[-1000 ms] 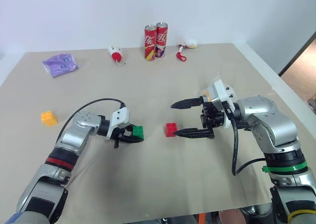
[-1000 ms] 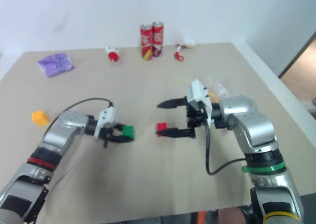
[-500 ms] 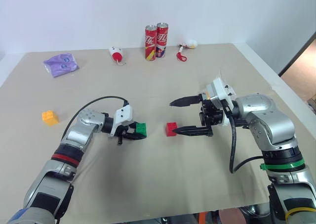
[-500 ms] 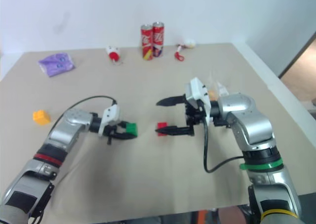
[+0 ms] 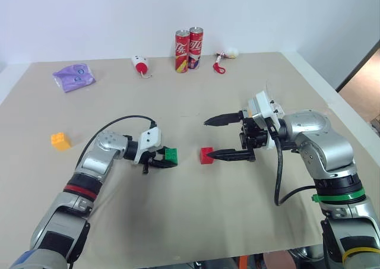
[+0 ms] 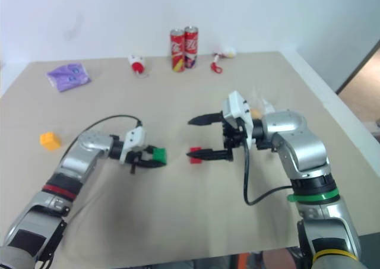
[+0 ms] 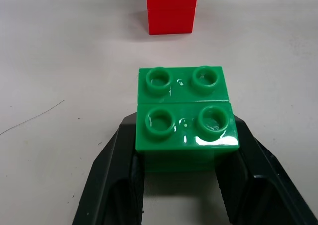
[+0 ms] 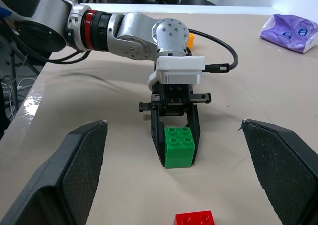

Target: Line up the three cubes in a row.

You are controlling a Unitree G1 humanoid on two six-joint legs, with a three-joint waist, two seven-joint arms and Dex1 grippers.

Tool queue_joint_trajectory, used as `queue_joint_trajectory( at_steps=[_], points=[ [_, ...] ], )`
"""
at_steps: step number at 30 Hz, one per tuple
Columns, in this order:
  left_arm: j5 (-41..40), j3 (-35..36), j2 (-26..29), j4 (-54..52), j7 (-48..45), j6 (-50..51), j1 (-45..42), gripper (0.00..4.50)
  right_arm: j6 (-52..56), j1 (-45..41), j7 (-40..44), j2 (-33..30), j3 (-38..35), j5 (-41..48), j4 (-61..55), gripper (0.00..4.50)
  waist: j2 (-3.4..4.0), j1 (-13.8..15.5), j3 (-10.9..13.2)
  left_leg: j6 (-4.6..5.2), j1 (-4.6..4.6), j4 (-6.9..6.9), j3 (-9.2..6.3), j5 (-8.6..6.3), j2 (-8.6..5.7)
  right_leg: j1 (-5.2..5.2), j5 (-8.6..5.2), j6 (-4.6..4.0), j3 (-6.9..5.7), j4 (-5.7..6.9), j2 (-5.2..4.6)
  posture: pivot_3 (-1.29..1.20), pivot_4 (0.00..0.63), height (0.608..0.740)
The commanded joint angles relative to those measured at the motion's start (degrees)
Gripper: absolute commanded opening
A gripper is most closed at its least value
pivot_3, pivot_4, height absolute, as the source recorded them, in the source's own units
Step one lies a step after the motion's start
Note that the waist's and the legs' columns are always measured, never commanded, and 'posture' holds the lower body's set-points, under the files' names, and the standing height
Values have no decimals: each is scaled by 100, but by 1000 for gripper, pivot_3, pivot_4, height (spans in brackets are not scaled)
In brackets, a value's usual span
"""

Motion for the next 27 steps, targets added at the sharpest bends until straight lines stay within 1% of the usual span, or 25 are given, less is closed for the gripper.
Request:
queue_joint_trajectory(
  at_steps=[1, 11, 13, 19, 20, 27],
  points=[
    [-17, -103, -118, -174, 50, 153, 80, 1351, -90, -131, 44, 4, 5, 12, -30, 4500, 0, 6, 0, 0, -1, 1, 0, 0, -2, 0, 0, 0, 0, 0, -2, 0, 150, 740],
    [-4, -98, -66, -251, 22, 180, 163, 1351, -142, -157, 39, 1, 41, -22, 25, 4500, 0, 6, 0, 0, -7, 10, 0, 0, -4, 0, 2, 4, -1, 0, -6, 0, 150, 740],
    [-21, -86, -53, -272, 5, 226, 181, 2428, -146, -174, 48, -1, 42, -21, 41, 4500, 0, 3, 0, 0, -7, 10, 0, 0, -4, -1, 1, 3, -2, 0, -5, 0, 150, 740],
    [-69, -67, 17, -402, -77, 358, 253, 4412, -187, -218, 70, -1, 70, -43, 107, 4500, 0, 4, 0, 0, -8, 16, -3, 0, -3, 0, 5, 9, -4, 0, -5, 0, 150, 740],
    [-50, -54, 34, -411, -51, 325, 268, 4483, -188, -225, 74, 1, 73, -43, 111, 4500, 0, 5, 0, 0, -8, 22, -3, 0, -3, 2, 6, 10, -5, 0, -5, 0, 150, 740],
    [62, 124, 327, -327, 163, 153, 339, 4483, -147, -262, 112, -5, 47, 4, 106, 4500, 0, -38, 0, 1, -9, 39, 2, 1, -3, 2, 6, 3, 5, 0, -4, 0, 150, 740]
  ],
)
